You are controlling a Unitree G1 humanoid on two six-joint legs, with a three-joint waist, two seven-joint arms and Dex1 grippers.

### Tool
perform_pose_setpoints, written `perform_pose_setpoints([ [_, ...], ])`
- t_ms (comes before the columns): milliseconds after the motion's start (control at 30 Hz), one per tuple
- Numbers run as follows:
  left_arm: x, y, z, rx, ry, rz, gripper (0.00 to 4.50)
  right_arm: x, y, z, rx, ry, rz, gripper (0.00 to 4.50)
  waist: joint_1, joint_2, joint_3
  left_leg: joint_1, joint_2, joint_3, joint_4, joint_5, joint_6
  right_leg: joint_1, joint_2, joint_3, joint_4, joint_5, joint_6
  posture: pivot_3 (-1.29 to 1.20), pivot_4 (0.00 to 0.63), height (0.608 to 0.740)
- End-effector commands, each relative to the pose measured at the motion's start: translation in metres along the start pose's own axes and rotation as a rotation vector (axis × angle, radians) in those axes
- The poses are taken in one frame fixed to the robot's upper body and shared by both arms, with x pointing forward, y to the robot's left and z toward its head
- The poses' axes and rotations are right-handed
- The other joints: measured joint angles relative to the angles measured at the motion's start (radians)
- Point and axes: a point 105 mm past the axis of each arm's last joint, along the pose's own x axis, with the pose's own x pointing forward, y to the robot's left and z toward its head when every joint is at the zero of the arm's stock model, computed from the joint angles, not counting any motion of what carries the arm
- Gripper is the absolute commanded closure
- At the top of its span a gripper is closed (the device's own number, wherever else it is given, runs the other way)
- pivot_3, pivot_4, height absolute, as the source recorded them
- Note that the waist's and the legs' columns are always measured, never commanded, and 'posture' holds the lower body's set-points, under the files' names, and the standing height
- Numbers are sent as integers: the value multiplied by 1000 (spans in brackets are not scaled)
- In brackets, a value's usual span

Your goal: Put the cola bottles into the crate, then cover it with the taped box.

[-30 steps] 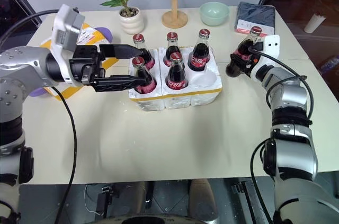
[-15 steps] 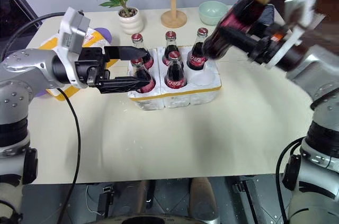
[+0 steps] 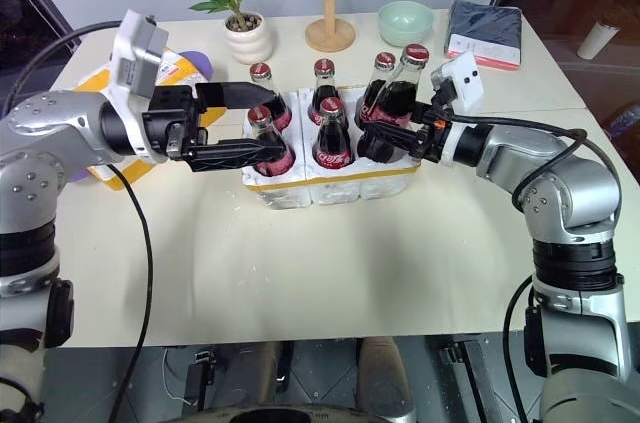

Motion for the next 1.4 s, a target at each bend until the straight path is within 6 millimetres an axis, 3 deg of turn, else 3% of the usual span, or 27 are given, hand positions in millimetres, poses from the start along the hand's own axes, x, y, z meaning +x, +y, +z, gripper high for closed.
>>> perform_pose_setpoints([
  [33,-3,0,7,58,-10,19,0,12,-6,-10,-59,61,-10,1711,-5,0,0,1,0,0,0,0,0,0,0,0,0,0,0,0,150,739],
  [167,-3,2,6,64,-7,25,0,19,-20,-18,-111,122,-56,1711,-8,-2,-1,4,1,0,0,0,0,3,1,0,0,0,-1,0,150,739],
  [400,-5,4,7,74,-5,38,0,-5,-17,15,-137,45,-50,1711,7,-5,-3,14,1,0,1,0,-1,15,1,0,-2,1,-2,0,150,739],
  [633,-4,5,7,80,-1,34,0,-21,-1,25,-129,34,-32,1711,23,-4,-3,-1,1,0,0,1,-1,-1,1,0,0,1,-1,0,150,739],
  [767,-2,6,7,88,-4,23,0,-19,-5,20,-105,41,-56,1711,25,-4,-2,-1,1,0,-1,0,-1,-2,1,0,0,1,-2,0,150,739],
  [967,1,8,4,94,5,10,0,3,-20,-17,-62,131,-110,1711,23,-5,-2,-1,1,0,0,0,-1,-1,1,0,-1,1,-1,0,150,739],
  [1033,2,8,3,97,11,10,0,6,-30,-32,-45,174,-150,650,19,-5,-2,-1,1,0,0,0,-1,-1,1,0,-1,1,-1,0,150,739],
  [1100,1,8,1,104,22,14,0,6,-34,-36,-40,183,-167,49,18,-6,-3,1,1,0,0,0,-1,1,1,0,-1,1,-1,0,150,739],
  [1200,-3,8,-4,111,48,35,0,0,-34,-29,-43,160,-170,49,21,-6,-3,2,1,0,2,1,-1,3,1,0,-1,1,-1,0,150,739],
  [1267,-11,16,-6,110,53,102,0,-7,-30,-12,-47,113,-157,49,24,-6,-3,2,1,0,2,1,-2,3,1,0,-1,2,-2,0,150,739],
  [1400,-44,43,-12,178,118,346,0,-31,-16,41,-38,-35,-98,49,27,-5,-3,0,1,0,1,1,-2,1,1,0,-1,2,-2,0,150,739],
])
